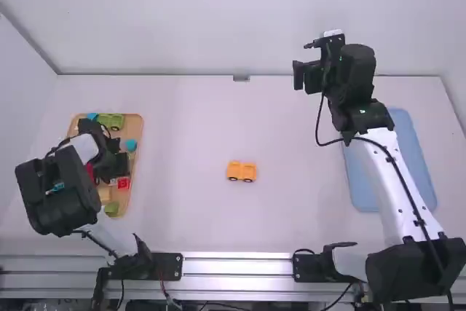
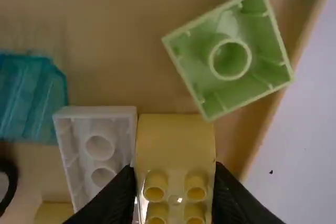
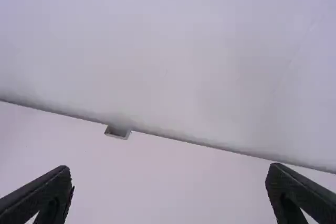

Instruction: Assemble lego blocks to make yellow taxi

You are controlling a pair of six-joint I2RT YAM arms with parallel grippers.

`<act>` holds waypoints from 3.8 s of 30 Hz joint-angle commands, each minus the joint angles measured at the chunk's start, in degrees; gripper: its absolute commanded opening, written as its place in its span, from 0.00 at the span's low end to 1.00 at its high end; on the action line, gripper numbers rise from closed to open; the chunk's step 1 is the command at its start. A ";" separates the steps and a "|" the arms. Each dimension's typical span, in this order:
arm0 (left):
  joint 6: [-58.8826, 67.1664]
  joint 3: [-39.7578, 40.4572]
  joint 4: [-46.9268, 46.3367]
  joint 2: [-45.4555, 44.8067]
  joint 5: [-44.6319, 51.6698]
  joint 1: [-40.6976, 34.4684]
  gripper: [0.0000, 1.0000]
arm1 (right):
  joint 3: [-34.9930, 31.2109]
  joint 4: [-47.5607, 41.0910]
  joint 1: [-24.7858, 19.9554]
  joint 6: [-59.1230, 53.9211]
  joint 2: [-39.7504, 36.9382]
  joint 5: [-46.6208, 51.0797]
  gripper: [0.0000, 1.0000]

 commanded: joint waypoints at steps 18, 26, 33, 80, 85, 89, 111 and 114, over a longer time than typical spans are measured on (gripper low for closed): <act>-4.87 3.67 -3.04 0.74 2.19 -0.33 0.43 | 2.23 0.22 0.09 0.39 0.39 0.28 0.98; -4.61 3.54 -4.35 0.74 2.23 -0.55 0.39 | 2.23 0.22 0.09 0.35 0.39 0.24 0.98; -4.52 1.57 -3.76 0.74 1.99 -0.55 0.38 | 2.23 0.22 0.09 0.39 0.39 0.26 0.98; -11.13 1.64 0.42 0.20 -3.32 -3.17 0.22 | 2.23 0.20 0.09 2.78 0.39 0.24 0.98; -17.75 6.34 -6.54 -1.90 -4.68 -6.88 0.07 | 2.23 0.24 0.09 2.73 0.39 0.24 0.98; -24.59 8.52 -8.39 -4.50 -5.42 -12.41 0.02 | 2.23 0.20 0.09 2.75 0.39 0.26 0.98; -86.47 9.42 -8.24 -10.25 1.05 -41.59 0.07 | 2.23 -1.09 0.04 2.71 0.39 0.28 0.98; -87.86 9.35 -7.26 -10.23 2.56 -41.83 0.07 | 2.23 -1.09 0.04 2.73 0.39 0.26 0.98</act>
